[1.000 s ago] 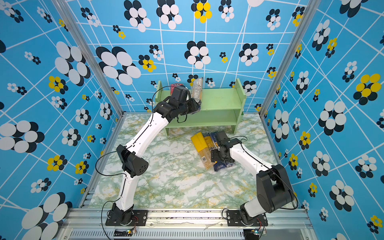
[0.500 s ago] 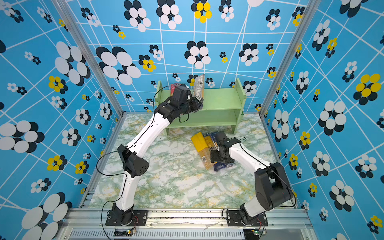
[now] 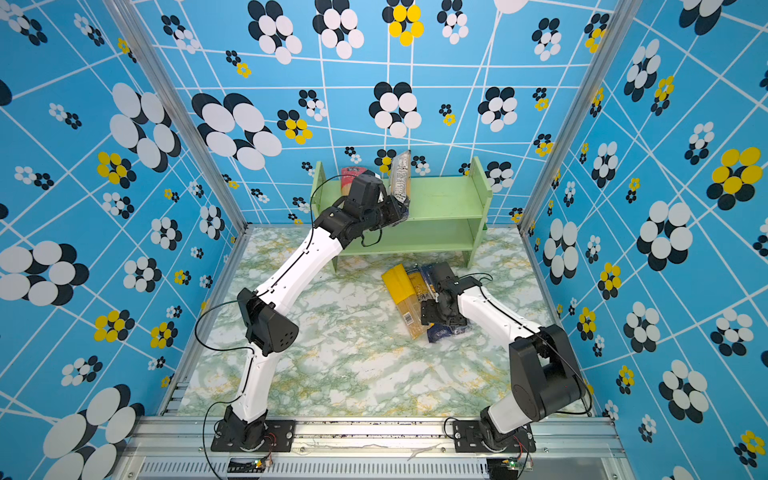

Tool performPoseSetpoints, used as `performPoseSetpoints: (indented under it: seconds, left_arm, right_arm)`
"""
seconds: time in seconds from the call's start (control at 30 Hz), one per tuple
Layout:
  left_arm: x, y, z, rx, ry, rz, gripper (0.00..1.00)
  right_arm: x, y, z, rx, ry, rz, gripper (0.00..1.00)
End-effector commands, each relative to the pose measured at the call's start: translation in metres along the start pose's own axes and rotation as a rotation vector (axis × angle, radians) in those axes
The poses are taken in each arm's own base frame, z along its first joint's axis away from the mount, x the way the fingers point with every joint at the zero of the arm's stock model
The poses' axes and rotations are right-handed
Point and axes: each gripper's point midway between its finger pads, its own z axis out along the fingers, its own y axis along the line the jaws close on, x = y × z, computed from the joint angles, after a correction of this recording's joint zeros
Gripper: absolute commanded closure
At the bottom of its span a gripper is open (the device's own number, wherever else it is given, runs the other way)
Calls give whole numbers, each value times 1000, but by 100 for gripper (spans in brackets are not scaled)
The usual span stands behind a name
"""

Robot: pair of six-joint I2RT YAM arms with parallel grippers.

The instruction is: Place and organize the pasta boxes and bags onto the shelf

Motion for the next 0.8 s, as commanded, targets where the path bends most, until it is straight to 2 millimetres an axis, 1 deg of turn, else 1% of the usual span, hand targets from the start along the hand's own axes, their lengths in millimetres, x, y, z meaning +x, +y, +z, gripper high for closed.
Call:
performPoseSetpoints:
  seconds: [0.0, 0.1, 0.3, 0.6, 0.67, 0.77]
  left_arm:
    - [-45, -43, -21, 152, -182, 0, 100]
    - [-42, -38, -19, 137, -176, -6, 100]
    - [-40, -36, -17, 135, -173, -15, 100]
    - [-41, -35, -24, 116, -182, 5, 100]
    - [-41, -35, -25, 120, -186, 6, 98]
    - [-41, -31, -27, 100, -191, 10, 98]
  right_arm:
    - [-2, 2, 2, -16, 1, 3, 14]
    - [-1, 1, 2, -15, 4, 3, 14]
    - [-2, 1, 2, -13, 4, 5, 14]
    - [-1, 1, 4, -11, 14, 6, 14]
    - [-1, 1, 4, -12, 12, 8, 14]
    - [-1, 2, 3, -14, 12, 10, 14]
